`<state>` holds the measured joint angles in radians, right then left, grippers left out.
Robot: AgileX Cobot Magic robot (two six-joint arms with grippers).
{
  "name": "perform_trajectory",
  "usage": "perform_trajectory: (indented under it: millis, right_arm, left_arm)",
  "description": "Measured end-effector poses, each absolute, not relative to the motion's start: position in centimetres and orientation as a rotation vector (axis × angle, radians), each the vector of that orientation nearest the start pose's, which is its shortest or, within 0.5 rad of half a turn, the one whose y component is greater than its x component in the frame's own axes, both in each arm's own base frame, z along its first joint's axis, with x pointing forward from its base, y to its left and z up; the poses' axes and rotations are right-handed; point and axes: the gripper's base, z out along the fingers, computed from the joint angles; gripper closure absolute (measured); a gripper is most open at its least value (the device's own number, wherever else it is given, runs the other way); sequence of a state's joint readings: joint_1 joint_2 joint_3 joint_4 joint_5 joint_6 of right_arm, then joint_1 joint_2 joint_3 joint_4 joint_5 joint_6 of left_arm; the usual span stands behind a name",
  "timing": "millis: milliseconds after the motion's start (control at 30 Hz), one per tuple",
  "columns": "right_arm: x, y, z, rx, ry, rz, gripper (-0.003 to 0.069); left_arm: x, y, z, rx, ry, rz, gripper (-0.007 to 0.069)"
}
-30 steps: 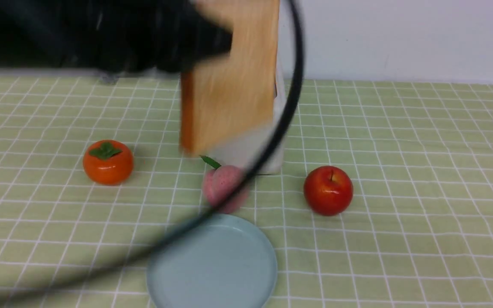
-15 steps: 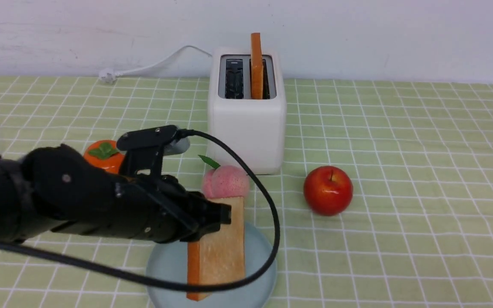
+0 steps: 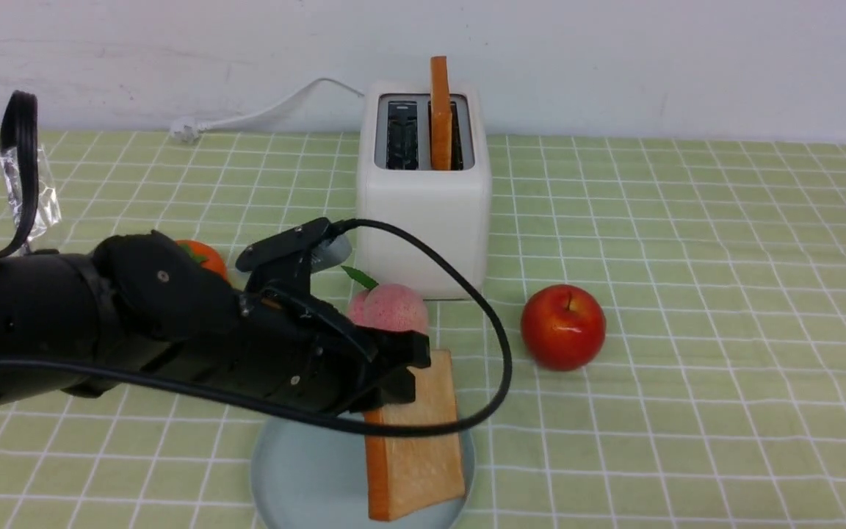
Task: Take toasted bread from bread machine on green coffee tablecloth place on plate.
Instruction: 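Place the slice of bread on the plate with the left gripper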
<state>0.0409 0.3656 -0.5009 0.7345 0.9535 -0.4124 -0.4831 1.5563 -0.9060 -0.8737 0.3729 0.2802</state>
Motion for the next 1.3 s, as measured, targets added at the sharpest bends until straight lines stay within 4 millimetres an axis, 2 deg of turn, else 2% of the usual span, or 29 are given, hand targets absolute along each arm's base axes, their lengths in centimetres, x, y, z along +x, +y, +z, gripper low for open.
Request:
perform_trajectory:
  millis: [200,333,433,467,500,633,767,833,1000,1167,1200,1267,1300]
  right_arm:
    - [5.1,5.3,29.5,-0.300,2.097,0.699,0.0659]
    - [5.1,5.3,29.6,-0.299,2.096,0.702,0.0659]
    - [5.1,5.3,29.6,-0.298,2.094,0.710,0.0657]
    - [5.1,5.3,29.6,-0.297,2.094,0.717,0.0656]
    - [5.1,5.3,29.6,-0.297,2.094,0.717,0.0656]
    - [5.0,5.4,29.6,-0.296,2.092,0.738,0.0655]
    - [5.0,5.4,29.6,-0.296,2.092,0.738,0.0655]
    - [5.0,5.5,29.6,-0.296,2.092,0.740,0.0655]
    - [5.0,5.5,29.7,-0.293,2.089,0.757,0.0656]
    - [5.2,5.6,29.9,-0.287,2.090,0.770,0.0659]
    - [5.4,5.6,30.0,-0.285,2.100,0.773,0.0659]
    - [6.1,5.7,30.5,-0.284,2.124,0.790,0.0659]
    - [6.7,5.8,31.1,-0.282,2.141,0.808,0.0659]
  left_arm:
    - [27.3,-17.1,22.2,0.099,2.504,-0.775,0.0524]
    - [27.9,-17.2,21.0,0.099,2.518,-0.736,0.0500]
    - [28.1,-17.2,20.6,0.110,2.520,-0.712,0.0424]
    - [28.1,-17.1,20.5,0.136,2.518,-0.694,0.0359]
    - [28.1,-17.1,20.5,0.144,2.518,-0.688,0.0351]
    - [27.9,-16.8,20.7,0.253,2.515,-0.629,0.0184]
    - [27.5,-16.3,21.7,0.310,2.498,-0.569,0.0092]
    - [27.2,-15.9,22.2,0.339,2.497,-0.513,0.0069]
    - [26.1,-14.6,23.7,0.303,2.534,-0.420,0.0063]
    - [23.8,-12.2,27.5,0.195,2.507,-0.308,0.0084]
    - [23.4,-11.9,28.0,0.174,2.494,-0.304,0.0102]
    - [22.1,-10.9,30.2,0.147,2.423,-0.291,0.0188]
    - [21.1,-10.2,31.6,0.145,2.365,-0.289,0.0267]
